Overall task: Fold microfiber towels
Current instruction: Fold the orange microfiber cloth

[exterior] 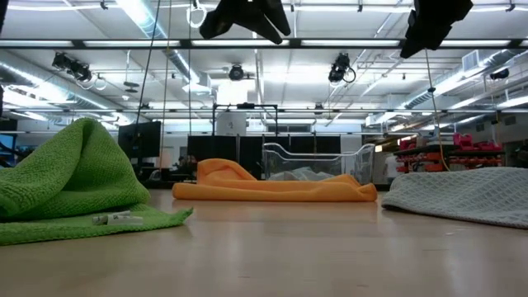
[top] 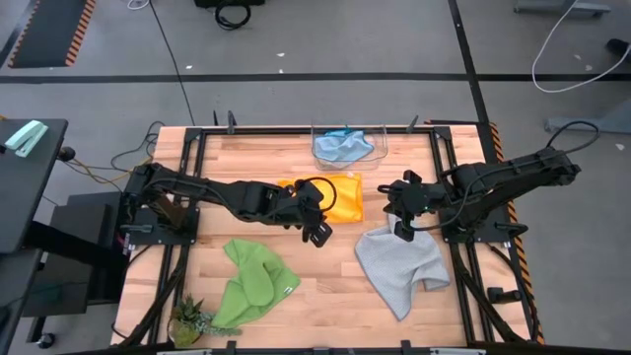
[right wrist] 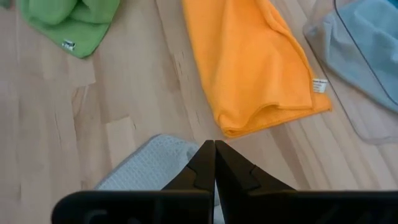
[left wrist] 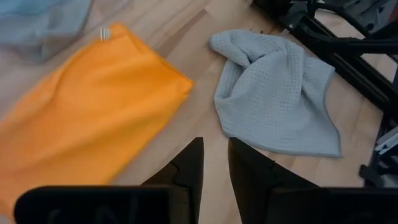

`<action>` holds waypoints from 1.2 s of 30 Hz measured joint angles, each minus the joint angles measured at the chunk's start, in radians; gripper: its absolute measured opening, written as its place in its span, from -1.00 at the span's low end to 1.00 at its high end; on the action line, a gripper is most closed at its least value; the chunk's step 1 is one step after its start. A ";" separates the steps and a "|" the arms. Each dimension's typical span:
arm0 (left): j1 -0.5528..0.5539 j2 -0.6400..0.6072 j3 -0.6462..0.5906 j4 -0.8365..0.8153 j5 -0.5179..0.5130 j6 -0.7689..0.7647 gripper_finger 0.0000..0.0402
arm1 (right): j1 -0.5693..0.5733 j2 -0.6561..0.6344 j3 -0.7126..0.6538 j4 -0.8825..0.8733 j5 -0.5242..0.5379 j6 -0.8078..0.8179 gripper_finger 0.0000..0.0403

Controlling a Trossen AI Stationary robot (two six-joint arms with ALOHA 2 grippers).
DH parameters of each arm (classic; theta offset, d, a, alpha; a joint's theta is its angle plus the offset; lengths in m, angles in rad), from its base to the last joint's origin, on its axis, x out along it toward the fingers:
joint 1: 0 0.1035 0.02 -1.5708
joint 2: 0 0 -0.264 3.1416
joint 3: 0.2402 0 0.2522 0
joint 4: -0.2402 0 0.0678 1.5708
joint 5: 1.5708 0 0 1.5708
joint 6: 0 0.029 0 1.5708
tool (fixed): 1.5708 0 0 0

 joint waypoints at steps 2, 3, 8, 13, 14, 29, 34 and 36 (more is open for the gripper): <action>0.005 0.000 0.000 0.021 0.000 0.065 -0.58 | 0.000 0.000 0.000 0.000 0.000 -0.019 -0.92; 0.005 0.000 0.000 0.029 -0.001 0.100 -0.57 | 0.000 0.000 0.000 0.000 0.000 -0.025 -0.92; 0.005 0.000 0.000 0.074 0.001 0.286 -0.58 | 0.000 0.000 0.000 0.001 0.000 -0.002 -0.92; 0.005 0.000 0.000 0.074 0.001 0.413 -0.61 | 0.008 -0.005 0.000 0.043 -0.008 0.014 -0.92; 0.005 0.000 0.000 0.074 0.001 0.435 -0.61 | 0.013 -0.009 0.000 0.066 -0.008 0.024 -0.92; 0.013 -0.037 -0.067 0.112 0.004 0.545 -0.57 | 0.111 -0.080 0.001 0.460 0.046 0.021 -0.92; 0.020 -0.147 -0.283 0.326 0.012 0.482 -0.60 | 0.184 -0.088 -0.040 0.458 0.175 0.035 -0.92; 0.027 -0.212 -0.387 0.487 0.048 0.469 -0.60 | 0.213 -0.118 -0.119 0.501 0.218 0.072 -0.92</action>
